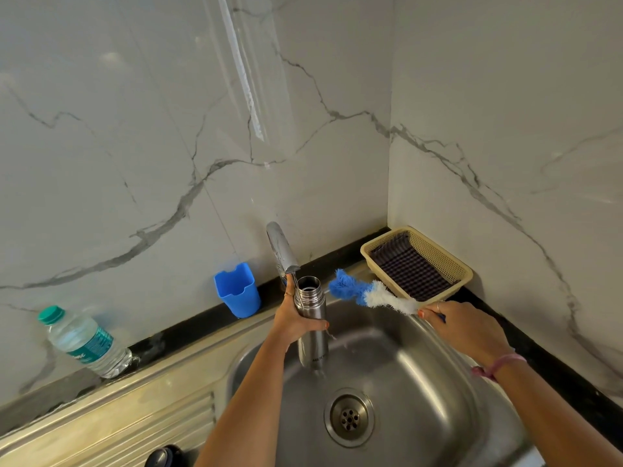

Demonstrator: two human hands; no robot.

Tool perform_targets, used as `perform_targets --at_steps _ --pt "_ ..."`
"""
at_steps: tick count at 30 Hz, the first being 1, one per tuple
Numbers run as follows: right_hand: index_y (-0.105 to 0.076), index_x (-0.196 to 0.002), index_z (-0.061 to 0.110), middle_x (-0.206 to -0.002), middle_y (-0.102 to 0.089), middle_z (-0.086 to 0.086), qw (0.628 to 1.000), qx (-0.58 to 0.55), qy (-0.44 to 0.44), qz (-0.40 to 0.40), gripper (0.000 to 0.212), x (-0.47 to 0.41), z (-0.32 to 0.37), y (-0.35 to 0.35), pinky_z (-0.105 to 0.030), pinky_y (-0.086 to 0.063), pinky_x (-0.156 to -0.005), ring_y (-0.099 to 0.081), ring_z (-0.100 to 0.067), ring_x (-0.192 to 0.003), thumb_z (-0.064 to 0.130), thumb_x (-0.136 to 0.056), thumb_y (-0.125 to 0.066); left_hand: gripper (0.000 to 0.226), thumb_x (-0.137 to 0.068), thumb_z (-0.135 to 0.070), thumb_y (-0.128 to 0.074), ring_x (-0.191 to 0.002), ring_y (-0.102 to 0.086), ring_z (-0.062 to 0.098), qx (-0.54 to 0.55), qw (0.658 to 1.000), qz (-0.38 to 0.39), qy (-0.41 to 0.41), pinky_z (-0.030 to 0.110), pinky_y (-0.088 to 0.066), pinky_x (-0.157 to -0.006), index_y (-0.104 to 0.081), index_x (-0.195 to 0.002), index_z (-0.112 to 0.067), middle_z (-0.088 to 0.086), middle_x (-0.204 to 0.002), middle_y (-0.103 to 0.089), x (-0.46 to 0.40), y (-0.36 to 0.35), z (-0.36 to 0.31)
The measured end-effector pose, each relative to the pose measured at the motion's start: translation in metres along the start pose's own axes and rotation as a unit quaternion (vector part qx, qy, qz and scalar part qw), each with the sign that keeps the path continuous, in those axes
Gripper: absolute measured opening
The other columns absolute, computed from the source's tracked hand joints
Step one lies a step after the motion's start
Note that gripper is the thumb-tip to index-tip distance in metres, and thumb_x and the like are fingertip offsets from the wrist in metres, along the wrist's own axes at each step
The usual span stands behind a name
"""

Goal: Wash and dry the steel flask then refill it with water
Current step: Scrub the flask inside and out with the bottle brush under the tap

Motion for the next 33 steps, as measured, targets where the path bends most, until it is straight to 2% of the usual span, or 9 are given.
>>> perform_targets --at_steps 7,12,18,24,28,33 --pt "-0.052 -0.075 0.036 -0.064 -0.058 0.010 1.000 -0.002 -0.003 0.004 0.027 0.003 0.006 0.005 -0.017 -0.033 -0.049 -0.057 -0.005 -0.060 0.047 -0.098 -0.043 0.150 -0.031 -0.037 -0.093 -0.122 -0.055 0.022 0.001 1.000 -0.005 -0.005 0.054 -0.045 -0.106 -0.010 -0.155 -0.033 -0.004 -0.133 -0.057 -0.003 -0.002 0.005" --pt "-0.055 -0.077 0.036 -0.062 -0.056 0.010 1.000 -0.009 0.003 0.006 0.026 0.001 0.003 0.000 -0.016 -0.034 -0.051 -0.055 -0.006 -0.057 0.047 -0.098 -0.044 0.140 -0.048 -0.017 -0.096 -0.127 -0.052 0.026 -0.007 1.000 -0.014 0.003 0.054 -0.042 -0.109 -0.008 -0.157 -0.026 0.001 -0.137 -0.054 0.005 -0.004 0.000" --pt "-0.044 -0.061 0.035 -0.057 -0.051 0.010 1.000 -0.012 -0.002 -0.006 0.038 0.001 0.002 0.001 -0.018 -0.031 -0.049 -0.050 -0.005 -0.053 0.046 -0.097 -0.046 0.124 -0.056 -0.010 -0.093 -0.122 -0.054 0.022 0.002 1.000 -0.028 0.002 0.044 -0.046 -0.105 -0.019 -0.154 -0.022 -0.004 -0.128 -0.057 0.005 -0.007 -0.001" --pt "-0.055 -0.072 0.034 -0.062 -0.058 0.009 1.000 -0.011 0.003 0.002 0.031 0.000 0.004 0.002 -0.017 -0.036 -0.051 -0.057 -0.007 -0.057 0.046 -0.098 -0.045 0.130 -0.055 -0.009 -0.094 -0.121 -0.055 0.024 -0.008 1.000 -0.017 -0.006 0.051 -0.045 -0.107 -0.012 -0.156 -0.023 -0.001 -0.130 -0.057 0.009 -0.002 0.002" --pt "-0.054 -0.070 0.033 -0.061 -0.058 0.007 1.000 -0.012 0.011 0.000 0.033 -0.001 0.006 0.000 -0.017 -0.036 -0.050 -0.057 -0.008 -0.057 0.047 -0.098 -0.045 0.135 -0.053 -0.009 -0.095 -0.127 -0.052 0.023 -0.004 1.000 -0.001 -0.010 0.052 -0.043 -0.109 -0.009 -0.157 -0.026 -0.002 -0.136 -0.054 0.015 -0.001 0.004" --pt "-0.066 -0.086 0.026 -0.064 -0.061 0.007 1.000 0.003 0.011 0.001 0.035 -0.001 0.005 0.000 -0.017 -0.038 -0.050 -0.059 -0.007 -0.058 0.049 -0.098 -0.043 0.138 -0.051 -0.008 -0.095 -0.113 -0.060 0.011 0.016 1.000 0.004 -0.018 0.048 -0.050 -0.102 -0.009 -0.157 -0.030 -0.009 -0.124 -0.060 0.021 -0.003 0.012"
Point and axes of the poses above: each hand's wrist, its own x-axis away from the middle knuckle, its own y-axis out of the back of the hand, z = x × y, the point moved 3 cm from there along -x, towards the middle knuckle
